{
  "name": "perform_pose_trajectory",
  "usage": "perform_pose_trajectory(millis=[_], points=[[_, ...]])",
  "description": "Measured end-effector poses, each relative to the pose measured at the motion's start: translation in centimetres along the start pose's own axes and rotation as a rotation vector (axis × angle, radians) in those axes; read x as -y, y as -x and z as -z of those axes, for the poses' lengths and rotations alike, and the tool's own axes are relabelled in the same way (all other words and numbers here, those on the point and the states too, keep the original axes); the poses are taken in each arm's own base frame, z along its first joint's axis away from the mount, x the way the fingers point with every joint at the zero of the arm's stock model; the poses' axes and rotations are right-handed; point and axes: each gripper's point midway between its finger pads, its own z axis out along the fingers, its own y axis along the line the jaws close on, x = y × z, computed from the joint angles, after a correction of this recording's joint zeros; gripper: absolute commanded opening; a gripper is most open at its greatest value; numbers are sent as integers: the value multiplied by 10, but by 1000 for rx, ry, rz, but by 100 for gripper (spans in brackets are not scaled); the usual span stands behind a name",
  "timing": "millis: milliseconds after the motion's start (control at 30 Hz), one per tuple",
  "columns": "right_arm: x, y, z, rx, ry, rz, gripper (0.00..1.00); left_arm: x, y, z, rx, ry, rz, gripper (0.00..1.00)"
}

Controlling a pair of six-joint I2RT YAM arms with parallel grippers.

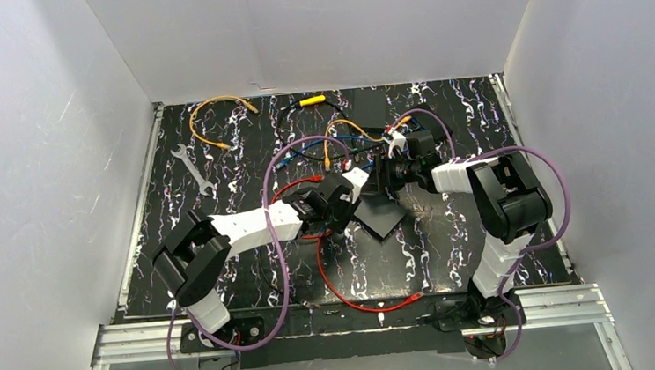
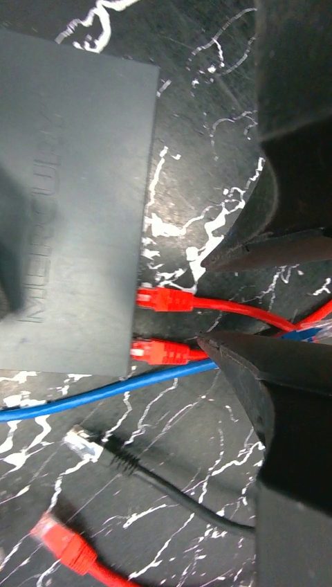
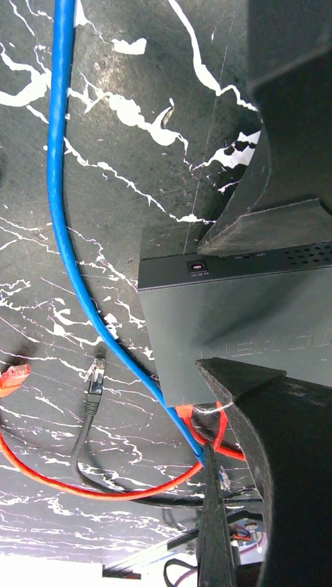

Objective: Insert the plug into the switch port
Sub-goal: Insert the connector into the switch port.

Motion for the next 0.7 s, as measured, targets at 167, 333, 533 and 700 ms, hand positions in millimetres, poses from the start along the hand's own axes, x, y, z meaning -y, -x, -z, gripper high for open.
perform_pose_trajectory(millis=[167,333,533,700], points=[[0,0,0,0,2,0,66,-1,-19,5,-87,0,9,36],[0,0,0,0,2,0,66,1,-21,5,-118,-18,32,32],[-1,0,0,1,9,2,66,4,-32,-8,-166,-32,49,20],[-1,0,0,0,26,0,66,0,-37,-15,-182,-28,65,7]])
